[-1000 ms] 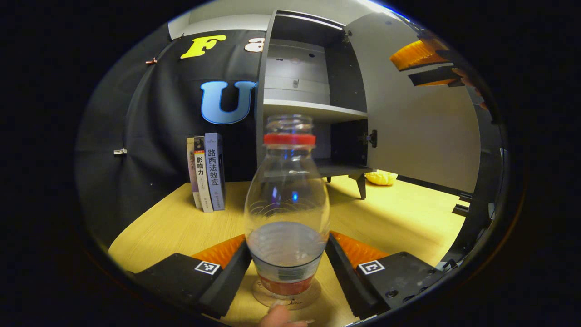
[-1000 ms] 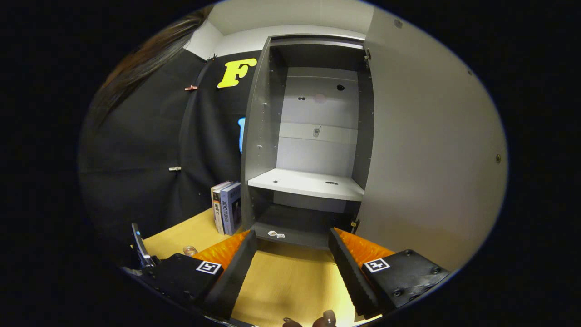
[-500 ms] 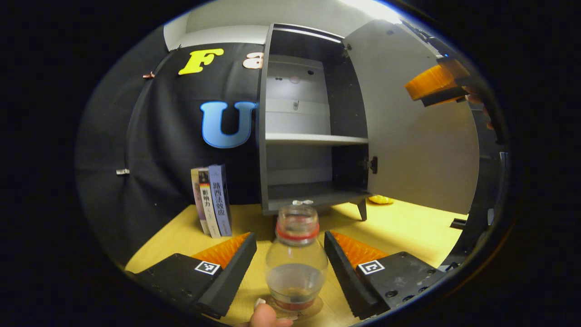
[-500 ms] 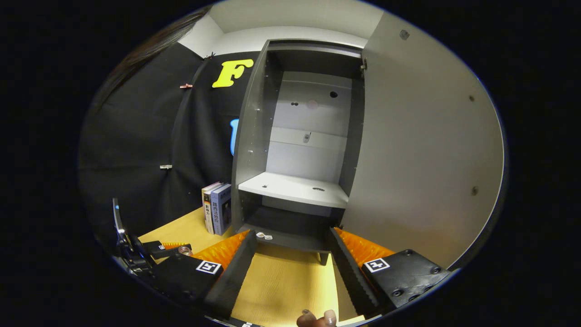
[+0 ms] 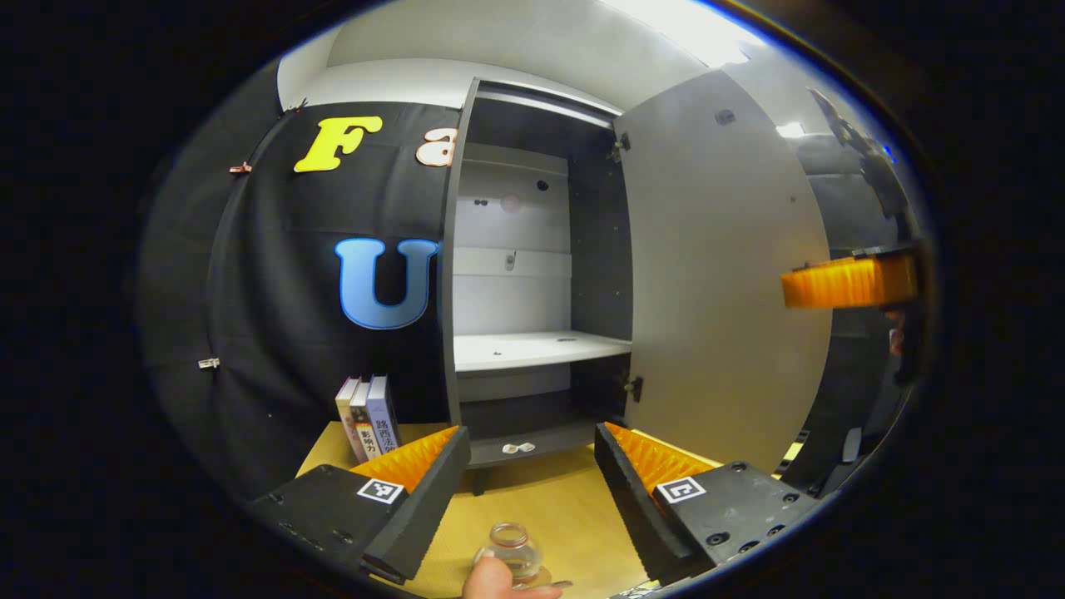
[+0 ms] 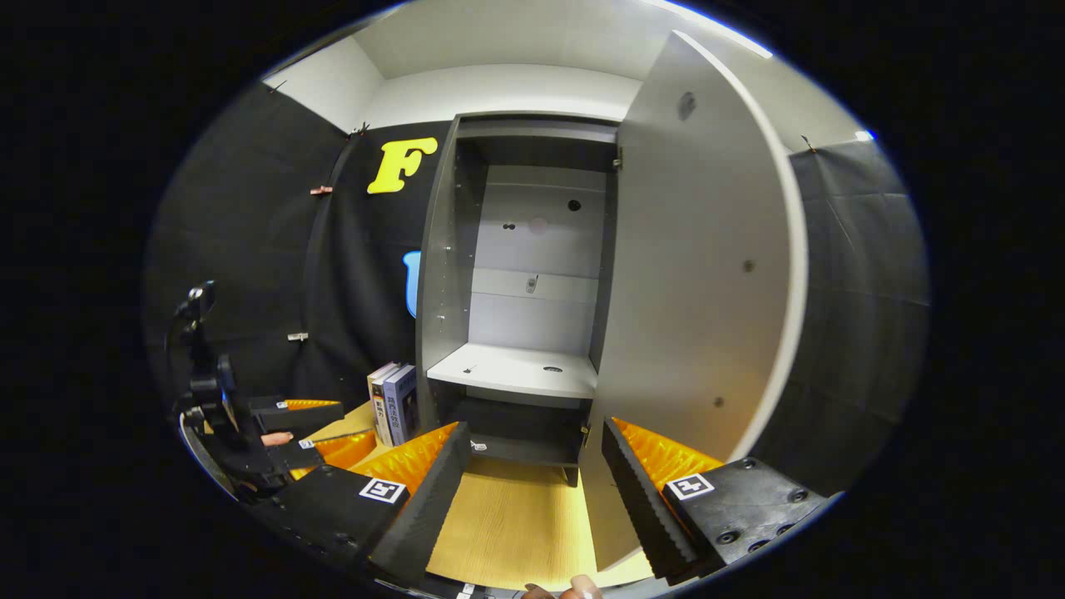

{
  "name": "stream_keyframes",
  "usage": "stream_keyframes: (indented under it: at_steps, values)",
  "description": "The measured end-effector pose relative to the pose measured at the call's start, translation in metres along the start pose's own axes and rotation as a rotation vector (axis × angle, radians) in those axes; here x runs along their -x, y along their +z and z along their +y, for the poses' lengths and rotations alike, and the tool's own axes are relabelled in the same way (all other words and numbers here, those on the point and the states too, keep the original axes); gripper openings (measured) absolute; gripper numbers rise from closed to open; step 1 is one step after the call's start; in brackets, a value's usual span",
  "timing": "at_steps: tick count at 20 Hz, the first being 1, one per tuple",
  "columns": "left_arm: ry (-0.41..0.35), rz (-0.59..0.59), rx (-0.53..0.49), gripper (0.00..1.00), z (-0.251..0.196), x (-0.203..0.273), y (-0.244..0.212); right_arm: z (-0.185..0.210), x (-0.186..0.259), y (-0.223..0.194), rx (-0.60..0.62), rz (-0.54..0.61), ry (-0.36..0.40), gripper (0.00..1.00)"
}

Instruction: Open the cabinet door with the right hand, grasp the bottle in the cabinet with the left hand and place it on the coaster, then close the cabinet door with the right hand.

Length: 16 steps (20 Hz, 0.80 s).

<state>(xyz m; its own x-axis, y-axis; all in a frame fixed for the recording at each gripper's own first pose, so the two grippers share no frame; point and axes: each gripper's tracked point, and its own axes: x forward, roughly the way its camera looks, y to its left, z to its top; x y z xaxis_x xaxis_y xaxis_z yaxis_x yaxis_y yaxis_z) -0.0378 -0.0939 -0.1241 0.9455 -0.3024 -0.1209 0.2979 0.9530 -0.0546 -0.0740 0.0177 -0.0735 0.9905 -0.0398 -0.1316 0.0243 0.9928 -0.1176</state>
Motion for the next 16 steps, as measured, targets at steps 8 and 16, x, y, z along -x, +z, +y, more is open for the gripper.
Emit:
stream_keyframes:
  at_steps: [8,16]
  values:
    - [-0.094,-0.016,-0.034,0.95,-0.053,-0.024,0.056,-0.117,0.065,0.010,-0.069,-0.042,-0.254,0.94]
    - [-0.031,-0.029,-0.030,0.94,-0.084,-0.019,0.062,-0.190,0.031,0.032,-0.141,-0.109,-0.233,0.98]
